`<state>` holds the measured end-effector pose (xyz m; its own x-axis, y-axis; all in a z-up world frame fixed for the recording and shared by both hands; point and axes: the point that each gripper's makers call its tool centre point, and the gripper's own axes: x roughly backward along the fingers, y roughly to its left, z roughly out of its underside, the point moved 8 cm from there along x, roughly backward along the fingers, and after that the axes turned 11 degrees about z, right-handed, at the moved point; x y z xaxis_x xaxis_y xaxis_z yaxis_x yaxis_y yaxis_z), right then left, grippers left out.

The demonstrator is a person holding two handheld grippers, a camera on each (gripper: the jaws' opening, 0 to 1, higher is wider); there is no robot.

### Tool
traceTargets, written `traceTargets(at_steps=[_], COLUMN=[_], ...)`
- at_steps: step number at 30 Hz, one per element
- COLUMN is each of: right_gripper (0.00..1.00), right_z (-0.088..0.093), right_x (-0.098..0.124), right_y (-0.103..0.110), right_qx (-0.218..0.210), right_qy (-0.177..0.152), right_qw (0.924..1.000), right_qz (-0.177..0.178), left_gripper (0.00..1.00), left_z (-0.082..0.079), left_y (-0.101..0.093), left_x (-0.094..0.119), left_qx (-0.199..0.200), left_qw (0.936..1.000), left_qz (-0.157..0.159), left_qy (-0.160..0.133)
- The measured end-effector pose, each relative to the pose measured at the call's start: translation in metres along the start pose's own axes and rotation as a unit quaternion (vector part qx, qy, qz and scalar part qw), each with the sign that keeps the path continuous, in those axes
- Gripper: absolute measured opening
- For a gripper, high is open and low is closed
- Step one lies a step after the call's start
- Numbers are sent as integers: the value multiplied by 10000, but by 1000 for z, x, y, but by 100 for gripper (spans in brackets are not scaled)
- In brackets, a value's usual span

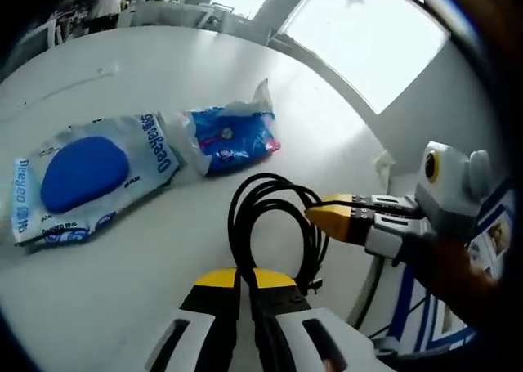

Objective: Arrange the tabletop items into an orderly group along one side of the table until the central work area is clear of visible clutter.

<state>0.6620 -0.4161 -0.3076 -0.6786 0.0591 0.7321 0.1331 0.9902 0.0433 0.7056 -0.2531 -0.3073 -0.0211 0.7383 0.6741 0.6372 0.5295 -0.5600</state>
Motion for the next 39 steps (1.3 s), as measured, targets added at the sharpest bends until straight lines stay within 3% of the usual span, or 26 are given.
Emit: traceTargets(at_steps=[12,24,32,35,39], right_gripper=[0,0,0,1,11], right_z=[-11,4,9,9,9], right_x=[-19,-40,-44,-46,-44], right_y=[17,23,24,23,27], right_qx=[72,42,123,246,335], right_qy=[177,514,474,319,122], right_qw=[9997,9984,9986,9990,9989], right_qz=[-162,-226,-210,-189,-295], left_gripper=[2,2,4,4,14], left_z=[-4,7,11,14,18], left_y=[22,36,41,41,41], left_x=[6,-7,-10,-11,-8], left_qx=[258,568,485,392,349], left_qw=[9995,9980,9981,9986,9987], left_qz=[-148,-292,-382,-328,-343], left_qy=[-122,-33,-74,-126,-152])
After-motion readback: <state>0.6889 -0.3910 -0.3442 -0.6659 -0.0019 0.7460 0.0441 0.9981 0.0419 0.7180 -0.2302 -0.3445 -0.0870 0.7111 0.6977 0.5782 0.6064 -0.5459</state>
